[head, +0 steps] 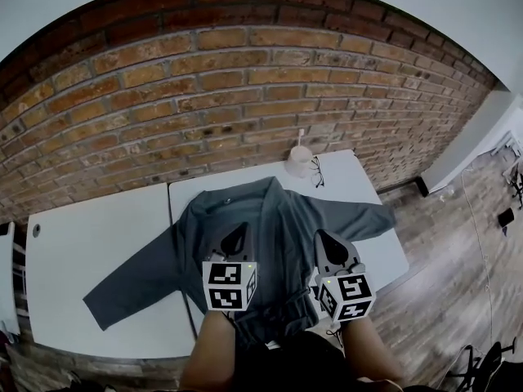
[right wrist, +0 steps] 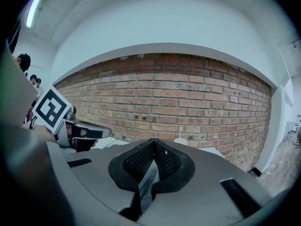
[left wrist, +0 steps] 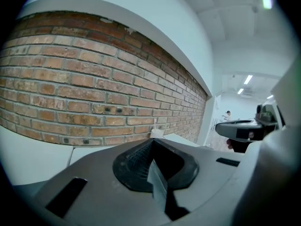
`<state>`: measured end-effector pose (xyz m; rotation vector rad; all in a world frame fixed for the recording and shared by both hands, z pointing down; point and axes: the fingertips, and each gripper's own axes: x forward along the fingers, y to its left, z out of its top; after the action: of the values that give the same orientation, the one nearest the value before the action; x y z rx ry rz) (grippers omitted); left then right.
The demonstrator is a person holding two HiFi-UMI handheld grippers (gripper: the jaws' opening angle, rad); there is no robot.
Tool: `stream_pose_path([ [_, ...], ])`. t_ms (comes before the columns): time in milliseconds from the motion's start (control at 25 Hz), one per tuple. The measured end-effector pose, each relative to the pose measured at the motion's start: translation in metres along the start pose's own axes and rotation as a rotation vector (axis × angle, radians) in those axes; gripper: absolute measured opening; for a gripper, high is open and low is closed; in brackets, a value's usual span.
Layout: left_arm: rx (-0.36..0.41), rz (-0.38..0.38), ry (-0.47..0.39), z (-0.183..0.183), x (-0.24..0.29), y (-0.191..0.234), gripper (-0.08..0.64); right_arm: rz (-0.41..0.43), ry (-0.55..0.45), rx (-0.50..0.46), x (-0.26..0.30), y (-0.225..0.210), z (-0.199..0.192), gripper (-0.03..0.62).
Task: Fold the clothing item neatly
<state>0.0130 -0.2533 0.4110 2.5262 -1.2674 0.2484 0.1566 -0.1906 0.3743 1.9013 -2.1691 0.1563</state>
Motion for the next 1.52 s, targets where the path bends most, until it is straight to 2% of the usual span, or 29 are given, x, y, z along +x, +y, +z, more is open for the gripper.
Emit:
stream_pose_path([
  [160, 0.089, -0.049, 0.043, -0.006, 0.023, -0.041, -0.008, -0.065, -0.014, 0.052, -0.013, -0.035, -0.006, 0.002],
  [320, 0.101, -0.141, 0.087, -0.017, 0.051, -0.098, -0.008, -0.110, -0.013, 0.083, -0.026, -0.074, -0.015, 0.002],
  [520, 0.164, -0.250, 0.118, -0.021, 0.082, -0.174, -0.008, -0.188, -0.006, 0.146, -0.048, -0.131, -0.035, 0.002],
  [800, 0.172, -0.309, 0.125, -0.032, 0.119, -0.245, -0.008, -0.283, 0.037, 0.222, -0.071, -0.210, -0.076, 0.002],
  [1120, 0.125, -0.279, 0.187, -0.052, 0.158, -0.268, -0.008, -0.356, 0.113, 0.217, -0.072, -0.303, -0.130, 0.002],
  [1360, 0.114, -0.223, 0.202, -0.053, 0.173, -0.262, -0.008, -0.395, 0.175, 0.137, -0.047, -0.356, -0.155, 0.003],
  [1440, 0.106, -0.205, 0.204, -0.053, 0.175, -0.259, -0.008, -0.387, 0.198, 0.125, -0.033, -0.367, -0.163, 0.005],
  [1520, 0.102, -0.190, 0.208, -0.052, 0.177, -0.254, -0.008, -0.343, 0.252, 0.120, -0.016, -0.372, -0.179, 0.038],
])
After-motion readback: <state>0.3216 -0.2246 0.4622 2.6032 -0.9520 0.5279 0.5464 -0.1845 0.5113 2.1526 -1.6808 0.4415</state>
